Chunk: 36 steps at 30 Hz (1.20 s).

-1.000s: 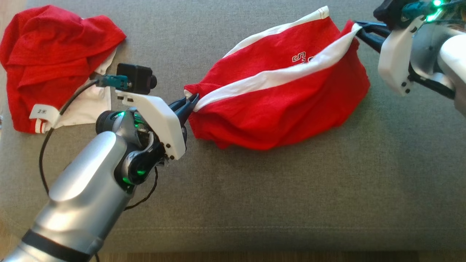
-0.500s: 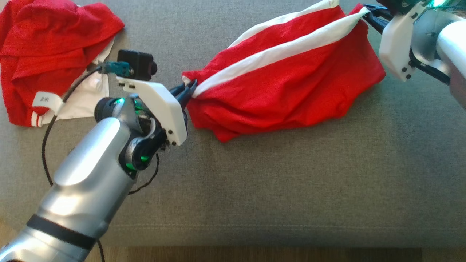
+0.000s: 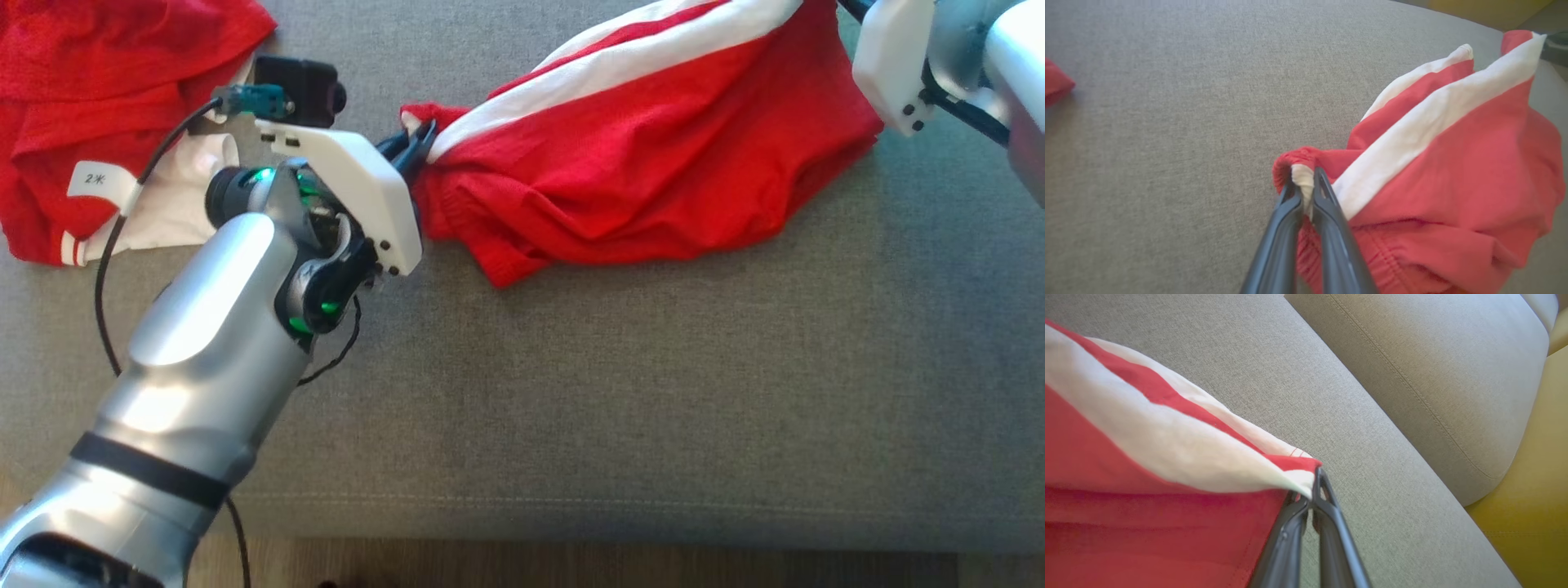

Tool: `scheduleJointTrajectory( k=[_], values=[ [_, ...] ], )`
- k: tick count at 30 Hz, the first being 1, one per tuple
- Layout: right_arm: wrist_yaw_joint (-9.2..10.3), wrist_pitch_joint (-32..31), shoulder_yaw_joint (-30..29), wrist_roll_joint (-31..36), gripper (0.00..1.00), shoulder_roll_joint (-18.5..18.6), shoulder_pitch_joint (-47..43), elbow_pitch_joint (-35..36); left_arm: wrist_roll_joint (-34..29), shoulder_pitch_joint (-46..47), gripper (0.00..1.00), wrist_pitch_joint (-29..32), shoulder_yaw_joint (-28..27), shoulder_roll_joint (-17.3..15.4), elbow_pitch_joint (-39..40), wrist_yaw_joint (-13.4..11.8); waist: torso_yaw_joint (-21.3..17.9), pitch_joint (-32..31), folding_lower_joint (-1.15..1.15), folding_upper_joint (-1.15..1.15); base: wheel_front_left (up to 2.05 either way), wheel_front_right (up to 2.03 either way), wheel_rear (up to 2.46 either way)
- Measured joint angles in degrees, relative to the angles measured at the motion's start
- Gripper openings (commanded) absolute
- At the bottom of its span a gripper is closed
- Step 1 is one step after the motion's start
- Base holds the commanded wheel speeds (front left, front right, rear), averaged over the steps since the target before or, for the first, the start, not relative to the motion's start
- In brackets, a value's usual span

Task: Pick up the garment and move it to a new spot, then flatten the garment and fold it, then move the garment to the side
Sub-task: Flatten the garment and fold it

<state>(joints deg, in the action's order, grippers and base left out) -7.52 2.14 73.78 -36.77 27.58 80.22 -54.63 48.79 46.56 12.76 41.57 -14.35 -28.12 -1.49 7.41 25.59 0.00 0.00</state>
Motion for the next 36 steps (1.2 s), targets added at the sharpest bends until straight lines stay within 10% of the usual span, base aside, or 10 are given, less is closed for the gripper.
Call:
scheduleJointTrajectory(
  k=[2,3,4,5,20,22,36],
  values=[
    [0.00,0.48,0.00,0.00,0.00,-0.44,0.09,-0.55,-0.85,0.76,0.03,-0.79,0.05,0.45,-0.76,0.18,0.10,0.47,0.00,0.00,0.00,0.00,0.00],
    [0.00,0.51,0.00,0.01,0.00,-0.59,0.18,-0.78,-0.88,1.15,0.21,-1.26,0.04,0.64,-1.24,0.35,0.15,0.73,0.00,0.00,0.00,0.00,0.00],
    [0.00,0.64,0.00,0.01,0.00,-0.67,0.21,-1.01,-1.12,1.53,0.81,-1.81,0.05,0.80,-1.76,0.42,0.22,0.94,0.00,0.00,0.00,0.00,0.00],
    [0.00,0.85,0.00,0.01,0.00,-0.71,0.21,-1.19,-1.55,1.87,1.00,-2.42,0.04,0.93,-2.21,0.41,0.29,1.12,0.00,0.00,0.00,0.00,0.00],
    [0.00,3.27,-0.09,-0.04,0.00,-1.02,1.46,-5.56,-2.25,3.49,1.00,-8.90,-0.86,2.83,-7.14,0.13,1.74,2.22,0.00,0.00,0.00,0.00,0.00],
    [0.00,5.04,-0.85,-0.03,1.00,-1.59,2.42,-7.30,-2.33,3.71,1.00,-9.89,-1.16,3.23,-7.48,-0.03,1.89,2.35,0.00,0.00,0.00,0.00,0.00],
    [0.00,7.30,-1.75,-0.68,1.00,-4.45,2.19,-14.07,-4.97,4.45,1.00,-20.54,-2.05,3.72,-11.27,-2.40,1.16,-0.49,0.00,0.00,0.00,0.00,0.00]
  ],
)
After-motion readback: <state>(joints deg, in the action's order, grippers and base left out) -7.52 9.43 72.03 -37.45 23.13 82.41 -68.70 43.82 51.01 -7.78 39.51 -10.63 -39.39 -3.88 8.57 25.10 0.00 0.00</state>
